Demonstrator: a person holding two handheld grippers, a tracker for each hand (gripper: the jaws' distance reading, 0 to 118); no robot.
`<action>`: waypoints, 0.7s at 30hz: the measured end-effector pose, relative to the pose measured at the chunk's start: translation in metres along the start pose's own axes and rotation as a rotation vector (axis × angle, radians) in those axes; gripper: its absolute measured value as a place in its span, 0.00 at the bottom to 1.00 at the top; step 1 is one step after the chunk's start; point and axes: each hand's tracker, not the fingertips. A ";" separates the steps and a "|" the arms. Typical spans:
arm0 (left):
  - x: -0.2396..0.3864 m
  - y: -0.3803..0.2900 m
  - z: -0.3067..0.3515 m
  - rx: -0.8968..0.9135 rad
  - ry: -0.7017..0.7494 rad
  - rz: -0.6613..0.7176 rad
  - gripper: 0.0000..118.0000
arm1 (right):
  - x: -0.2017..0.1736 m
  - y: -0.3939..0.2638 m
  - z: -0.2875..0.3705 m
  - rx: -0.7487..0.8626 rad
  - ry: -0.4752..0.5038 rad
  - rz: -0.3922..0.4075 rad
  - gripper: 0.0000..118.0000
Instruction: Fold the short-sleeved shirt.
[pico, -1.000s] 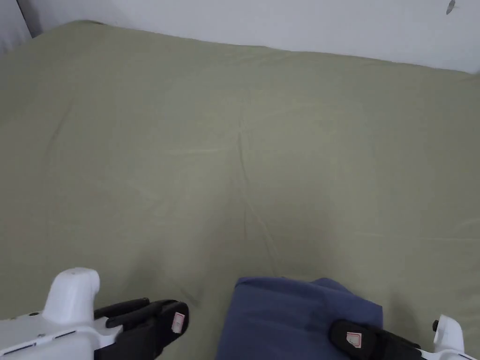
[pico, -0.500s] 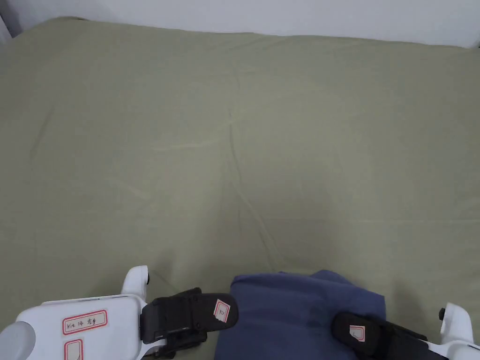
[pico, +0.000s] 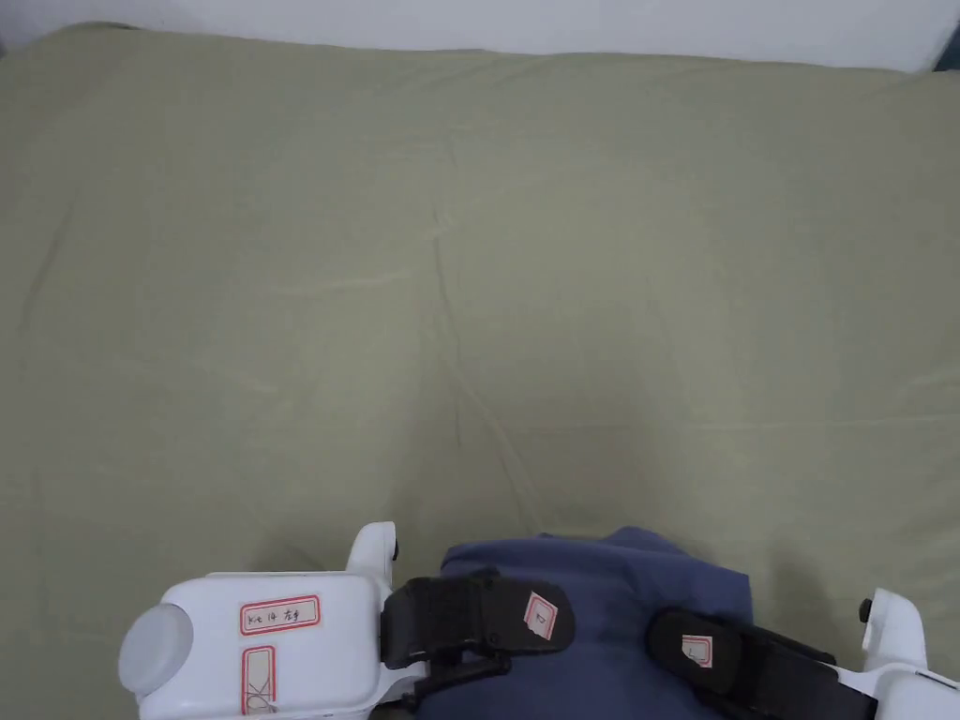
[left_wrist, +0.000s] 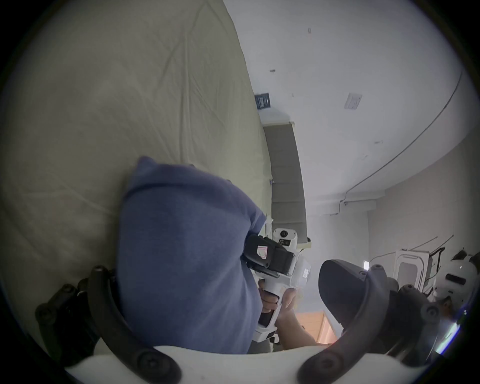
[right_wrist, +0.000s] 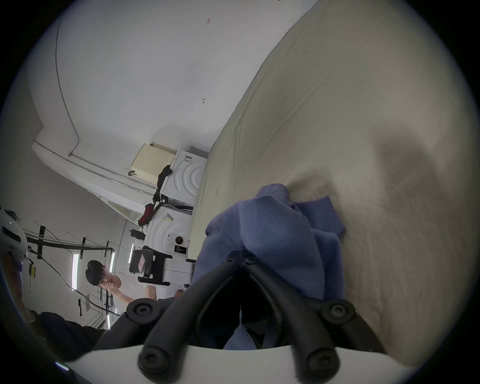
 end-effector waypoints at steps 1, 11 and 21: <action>-0.001 0.000 0.001 0.001 -0.008 0.000 1.00 | 0.000 0.000 0.000 0.001 0.002 0.000 0.00; -0.034 -0.012 0.007 0.036 0.042 0.116 0.17 | 0.006 0.001 0.004 0.002 -0.020 0.015 0.00; -0.015 -0.010 0.003 0.027 0.092 0.034 0.17 | 0.003 0.002 0.015 -0.001 -0.053 0.058 0.00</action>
